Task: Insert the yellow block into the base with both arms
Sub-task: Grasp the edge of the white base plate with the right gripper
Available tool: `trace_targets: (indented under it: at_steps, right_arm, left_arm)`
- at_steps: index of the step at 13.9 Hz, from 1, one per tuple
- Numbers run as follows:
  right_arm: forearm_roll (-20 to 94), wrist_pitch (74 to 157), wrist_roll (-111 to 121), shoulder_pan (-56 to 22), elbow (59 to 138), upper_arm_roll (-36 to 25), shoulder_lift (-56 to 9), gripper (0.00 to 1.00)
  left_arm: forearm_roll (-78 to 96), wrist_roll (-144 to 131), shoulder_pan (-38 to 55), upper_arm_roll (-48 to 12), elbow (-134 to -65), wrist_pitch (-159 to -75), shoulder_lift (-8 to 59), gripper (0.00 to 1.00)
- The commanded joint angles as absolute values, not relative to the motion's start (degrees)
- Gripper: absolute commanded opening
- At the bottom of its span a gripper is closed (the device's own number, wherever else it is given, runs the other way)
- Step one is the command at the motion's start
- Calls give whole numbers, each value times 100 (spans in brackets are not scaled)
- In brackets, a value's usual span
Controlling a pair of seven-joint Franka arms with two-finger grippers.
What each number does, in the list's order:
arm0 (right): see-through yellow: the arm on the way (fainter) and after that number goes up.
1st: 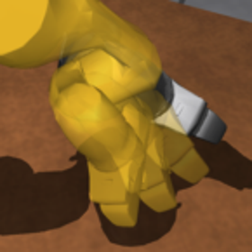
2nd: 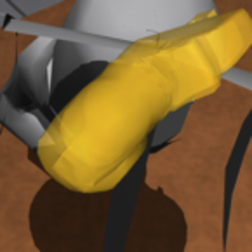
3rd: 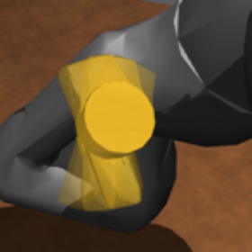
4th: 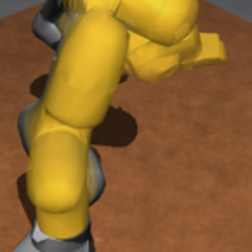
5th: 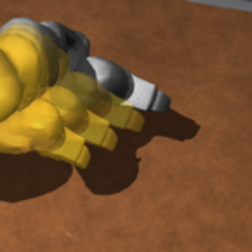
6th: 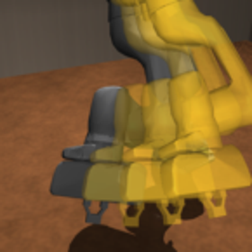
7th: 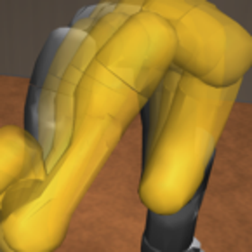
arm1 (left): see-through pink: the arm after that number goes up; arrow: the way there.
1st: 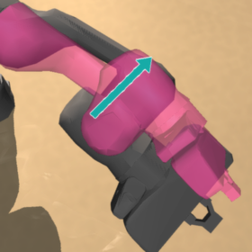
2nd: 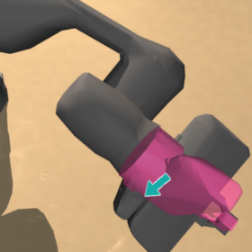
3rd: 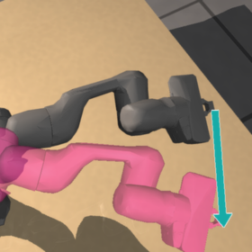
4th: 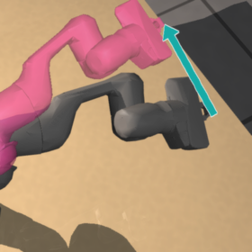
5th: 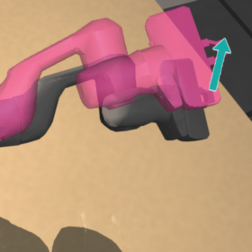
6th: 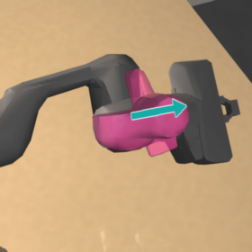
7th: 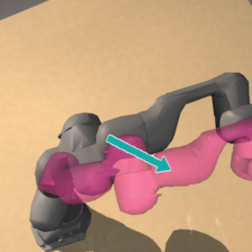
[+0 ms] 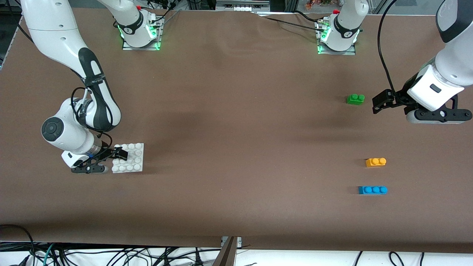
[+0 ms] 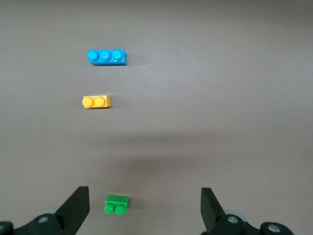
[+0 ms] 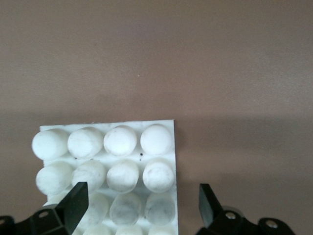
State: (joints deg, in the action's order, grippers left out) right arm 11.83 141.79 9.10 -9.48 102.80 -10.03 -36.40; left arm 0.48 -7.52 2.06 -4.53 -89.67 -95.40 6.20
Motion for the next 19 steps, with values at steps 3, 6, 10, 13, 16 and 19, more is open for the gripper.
trace_targets:
  at_steps: [3, 6, 10, 13, 16, 19]
  right_arm:
    - [1327, 14300, 1257, -747, 10213, -923, -3770, 100]
    - [1476, 14405, 1266, -747, 10222, -905, -3841, 100]
    - [1652, 14405, 1248, -747, 10222, -905, -3858, 100]
    - [1740, 14405, 1266, -756, 10222, -896, -3893, 100]
    - [1793, 14405, 1266, -747, 10222, -844, -3911, 95]
    - [1828, 14405, 1266, -756, 10222, -817, -3955, 81]
  left_arm:
    - [264, -712, 176, -457, -8736, -9378, 721, 100]
    - [272, -694, 167, -448, -8728, -9378, 773, 100]
    - [272, -686, 167, -448, -8719, -9378, 791, 100]
    - [264, -686, 167, -448, -8649, -9378, 800, 100]
    - [264, -686, 167, -448, -8648, -9378, 800, 100]
    - [264, -686, 167, -448, -8648, -9378, 800, 100]
